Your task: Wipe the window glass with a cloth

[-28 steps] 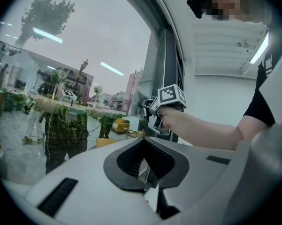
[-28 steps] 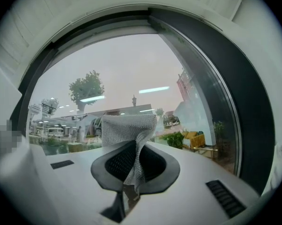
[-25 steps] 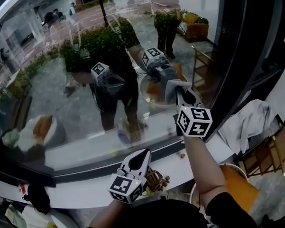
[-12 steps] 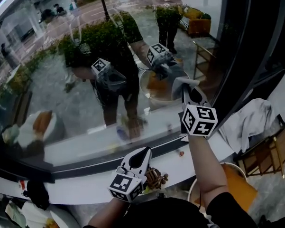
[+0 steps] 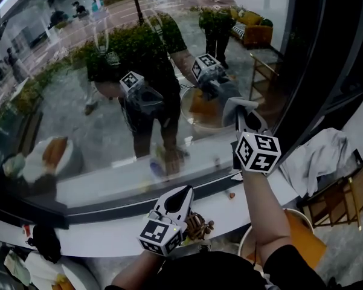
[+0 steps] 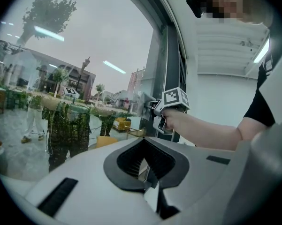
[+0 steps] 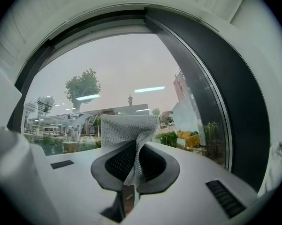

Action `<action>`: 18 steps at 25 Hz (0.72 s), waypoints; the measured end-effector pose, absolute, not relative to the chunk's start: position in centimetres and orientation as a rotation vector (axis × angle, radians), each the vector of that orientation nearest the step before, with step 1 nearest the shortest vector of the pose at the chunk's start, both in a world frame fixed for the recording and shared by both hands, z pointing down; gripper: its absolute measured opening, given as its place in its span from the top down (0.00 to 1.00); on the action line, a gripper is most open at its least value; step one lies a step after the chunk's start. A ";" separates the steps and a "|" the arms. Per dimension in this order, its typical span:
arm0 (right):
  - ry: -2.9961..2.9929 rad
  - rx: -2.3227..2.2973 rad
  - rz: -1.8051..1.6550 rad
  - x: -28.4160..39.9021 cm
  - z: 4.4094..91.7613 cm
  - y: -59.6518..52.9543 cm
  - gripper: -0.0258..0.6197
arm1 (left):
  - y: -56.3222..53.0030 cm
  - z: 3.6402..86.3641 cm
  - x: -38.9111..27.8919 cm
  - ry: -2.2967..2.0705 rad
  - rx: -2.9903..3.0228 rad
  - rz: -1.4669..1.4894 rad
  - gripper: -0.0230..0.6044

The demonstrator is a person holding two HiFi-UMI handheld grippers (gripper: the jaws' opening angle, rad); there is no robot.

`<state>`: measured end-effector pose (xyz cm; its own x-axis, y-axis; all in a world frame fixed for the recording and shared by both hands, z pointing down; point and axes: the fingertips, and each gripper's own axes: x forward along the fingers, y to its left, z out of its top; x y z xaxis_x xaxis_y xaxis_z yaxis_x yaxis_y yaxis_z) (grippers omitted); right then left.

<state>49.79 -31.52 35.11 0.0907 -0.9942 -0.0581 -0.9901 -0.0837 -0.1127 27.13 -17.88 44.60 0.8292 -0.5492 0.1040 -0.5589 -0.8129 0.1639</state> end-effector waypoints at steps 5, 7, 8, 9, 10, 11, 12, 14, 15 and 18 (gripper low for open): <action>2.046 -2.222 -0.047 49.7 35.2 -31.7 0.90 | -18.1 44.6 27.0 -0.885 2.808 0.090 0.95; 2.051 -2.221 -0.043 49.6 35.1 -31.6 0.90 | -18.0 44.5 27.0 -0.886 2.810 0.090 0.95; 2.053 -2.220 -0.041 49.6 35.0 -31.6 0.90 | -17.9 44.4 27.0 -0.886 2.810 0.089 0.95; 2.056 -2.219 -0.040 49.5 35.0 -31.6 0.90 | -17.9 44.4 27.0 -0.886 2.810 0.089 0.95; 2.058 -2.218 -0.039 49.5 35.0 -31.6 0.90 | -17.9 44.4 27.1 -0.887 2.810 0.089 0.95; 2.059 -2.217 -0.038 49.5 35.0 -31.6 0.90 | -17.9 44.4 27.1 -0.887 2.810 0.090 0.95; 2.060 -2.216 -0.038 49.5 35.1 -31.6 0.90 | -17.9 44.5 27.1 -0.887 2.810 0.090 0.95; 2.062 -2.214 -0.037 49.4 35.1 -31.6 0.90 | -17.9 44.5 27.1 -0.888 2.811 0.088 0.95; 2.064 -2.213 -0.036 49.4 35.1 -31.6 0.90 | -17.9 44.5 27.1 -0.889 2.812 0.087 0.95; 2.067 -2.212 -0.034 49.4 35.2 -31.7 0.90 | -17.9 44.4 27.1 -0.892 2.814 0.086 0.95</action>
